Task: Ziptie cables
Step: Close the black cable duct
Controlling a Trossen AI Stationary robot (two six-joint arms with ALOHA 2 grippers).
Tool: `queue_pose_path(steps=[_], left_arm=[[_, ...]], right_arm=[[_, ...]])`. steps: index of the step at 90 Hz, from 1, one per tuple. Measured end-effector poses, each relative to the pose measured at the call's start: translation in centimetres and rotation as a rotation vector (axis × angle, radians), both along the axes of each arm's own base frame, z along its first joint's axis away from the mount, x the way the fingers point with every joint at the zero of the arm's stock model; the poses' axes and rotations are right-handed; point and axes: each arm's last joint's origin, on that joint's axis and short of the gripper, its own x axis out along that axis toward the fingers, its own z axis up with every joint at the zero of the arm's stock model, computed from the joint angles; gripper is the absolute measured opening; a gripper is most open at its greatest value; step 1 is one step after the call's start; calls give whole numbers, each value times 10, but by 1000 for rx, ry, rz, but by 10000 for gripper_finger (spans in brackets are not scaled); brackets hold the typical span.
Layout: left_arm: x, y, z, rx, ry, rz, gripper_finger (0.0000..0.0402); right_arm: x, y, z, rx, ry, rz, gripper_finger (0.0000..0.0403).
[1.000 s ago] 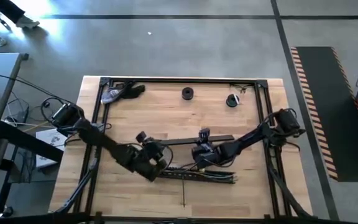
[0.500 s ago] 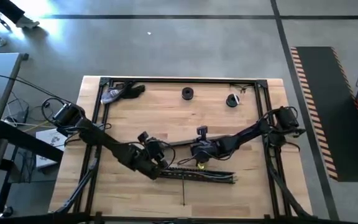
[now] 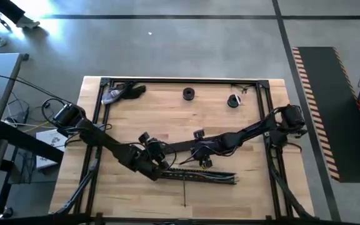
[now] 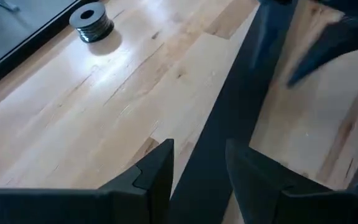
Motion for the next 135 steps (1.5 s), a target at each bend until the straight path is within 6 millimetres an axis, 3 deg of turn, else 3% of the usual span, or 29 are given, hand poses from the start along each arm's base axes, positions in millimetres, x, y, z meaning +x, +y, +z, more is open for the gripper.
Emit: queue_pose_path(steps=[30,56,81,98,107,119,135], left_arm=[[0,-1,0,4,5,-8,131],[-3,-4,0,10,11,-21,131],[-3,-5,0,19,18,-32,131],[-4,-8,0,19,17,-44,131],[-5,-9,0,23,15,-47,131],[-5,-9,0,32,9,-42,131],[-8,-13,13,52,-28,-54,131]], right_arm=[[14,-19,-14,68,-36,-9,309],[19,-54,-19,164,-38,-109,345],[27,-54,-47,212,-15,-128,321],[32,-52,-64,293,-28,-182,251],[33,-52,-65,294,-36,-196,206],[33,-51,-64,283,-46,-222,206],[28,-45,-48,250,-62,-270,205]])
